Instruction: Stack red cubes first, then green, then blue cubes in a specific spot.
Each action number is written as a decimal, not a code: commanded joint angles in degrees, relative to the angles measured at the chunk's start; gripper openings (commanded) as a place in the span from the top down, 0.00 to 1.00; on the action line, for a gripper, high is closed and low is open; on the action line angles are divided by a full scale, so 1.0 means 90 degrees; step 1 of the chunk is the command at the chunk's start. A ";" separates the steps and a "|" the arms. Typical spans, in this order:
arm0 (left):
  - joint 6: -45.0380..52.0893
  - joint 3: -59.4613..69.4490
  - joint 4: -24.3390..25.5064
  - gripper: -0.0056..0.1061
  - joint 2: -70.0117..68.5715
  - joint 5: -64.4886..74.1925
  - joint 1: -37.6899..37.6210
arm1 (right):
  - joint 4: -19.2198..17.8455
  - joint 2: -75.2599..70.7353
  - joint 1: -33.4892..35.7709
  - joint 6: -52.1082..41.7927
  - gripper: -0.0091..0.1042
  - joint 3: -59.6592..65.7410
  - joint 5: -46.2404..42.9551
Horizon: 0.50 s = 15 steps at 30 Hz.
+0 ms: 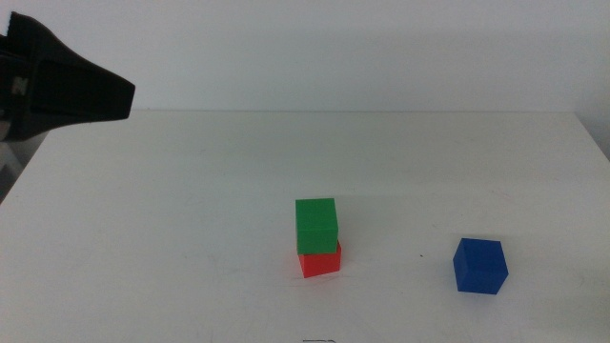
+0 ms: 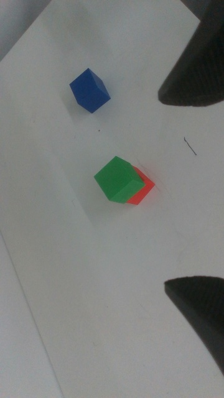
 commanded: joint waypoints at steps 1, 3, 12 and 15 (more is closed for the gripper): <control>-0.0004 -0.0129 -0.0257 0.11 -0.0066 -0.0306 -0.0008 | -0.0123 -0.0099 -0.0008 -0.0084 0.09 -0.0138 -0.0795; -0.0004 -0.0129 -0.0257 0.11 -0.0066 -0.0306 -0.0008 | -0.0135 -0.0099 -0.0008 -0.0034 0.09 -0.0138 -0.1435; -0.0004 -0.0129 -0.0257 0.11 -0.0066 -0.0306 -0.0008 | 0.0627 0.1709 0.0000 0.0365 0.09 -0.2396 0.0873; -0.0004 -0.0129 -0.0257 0.11 -0.0066 -0.0306 -0.0008 | 0.0771 0.3118 0.0000 0.0055 0.09 -0.3900 0.2691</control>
